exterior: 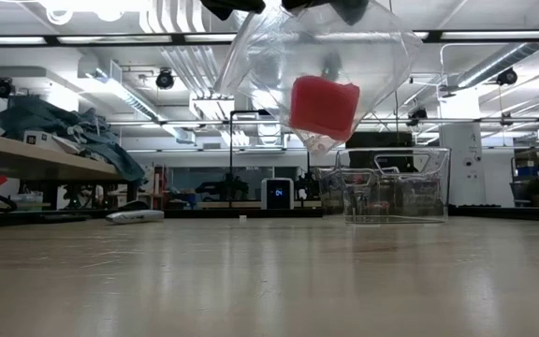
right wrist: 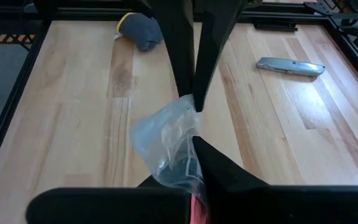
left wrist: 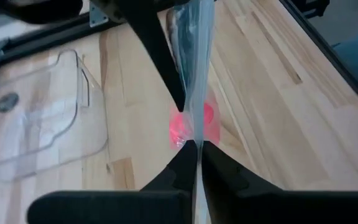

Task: Roll bandage
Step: Close the transparent zip bag

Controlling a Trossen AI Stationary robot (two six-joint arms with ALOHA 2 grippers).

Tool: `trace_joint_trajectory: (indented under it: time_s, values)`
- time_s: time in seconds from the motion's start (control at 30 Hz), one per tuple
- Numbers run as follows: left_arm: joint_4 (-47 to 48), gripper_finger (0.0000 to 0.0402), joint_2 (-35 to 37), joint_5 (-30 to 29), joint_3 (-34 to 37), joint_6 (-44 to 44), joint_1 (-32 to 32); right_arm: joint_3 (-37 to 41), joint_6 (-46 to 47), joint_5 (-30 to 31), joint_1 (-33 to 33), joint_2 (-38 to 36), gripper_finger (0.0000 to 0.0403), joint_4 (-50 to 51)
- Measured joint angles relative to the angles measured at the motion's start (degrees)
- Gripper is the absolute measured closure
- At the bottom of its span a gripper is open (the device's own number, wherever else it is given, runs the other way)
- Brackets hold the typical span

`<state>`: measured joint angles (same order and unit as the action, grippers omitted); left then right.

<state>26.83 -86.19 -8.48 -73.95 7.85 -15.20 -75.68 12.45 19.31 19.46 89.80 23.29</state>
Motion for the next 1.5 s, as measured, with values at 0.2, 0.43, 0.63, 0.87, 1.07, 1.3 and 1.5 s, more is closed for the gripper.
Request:
trace_joint_trajectory:
  time_s: [0.2,0.43,0.63,0.87,1.07,1.3,1.5]
  values:
    - [1.99,0.0372,0.0,0.04,0.04,-4.14,0.0,0.11,0.0,0.04,-0.04,0.0,0.0403,0.0]
    - [2.23,0.0371,0.01,-2.53,0.04,-1.97,0.01,0.2,0.02,0.06,-0.07,0.0,0.0403,0.0]
    - [2.96,0.0396,0.04,-2.92,0.04,-2.66,0.02,0.39,0.49,0.09,-0.07,0.0,0.0403,-0.01]
    - [3.08,0.0389,0.04,-2.52,0.04,-5.56,0.02,0.48,0.63,0.09,-0.15,0.0,0.0403,-0.02]
    - [2.97,0.0364,0.04,0.54,0.08,-6.32,0.03,0.48,0.63,0.09,-0.17,0.0,0.0403,-0.04]
    - [2.76,0.0355,-0.13,0.48,0.13,-6.31,0.03,0.48,0.66,0.09,-0.17,0.0,0.0403,-0.19]
    - [2.52,0.0362,-0.6,-0.02,0.17,-6.57,0.26,0.48,1.1,0.13,-0.28,0.0,0.0403,-0.48]
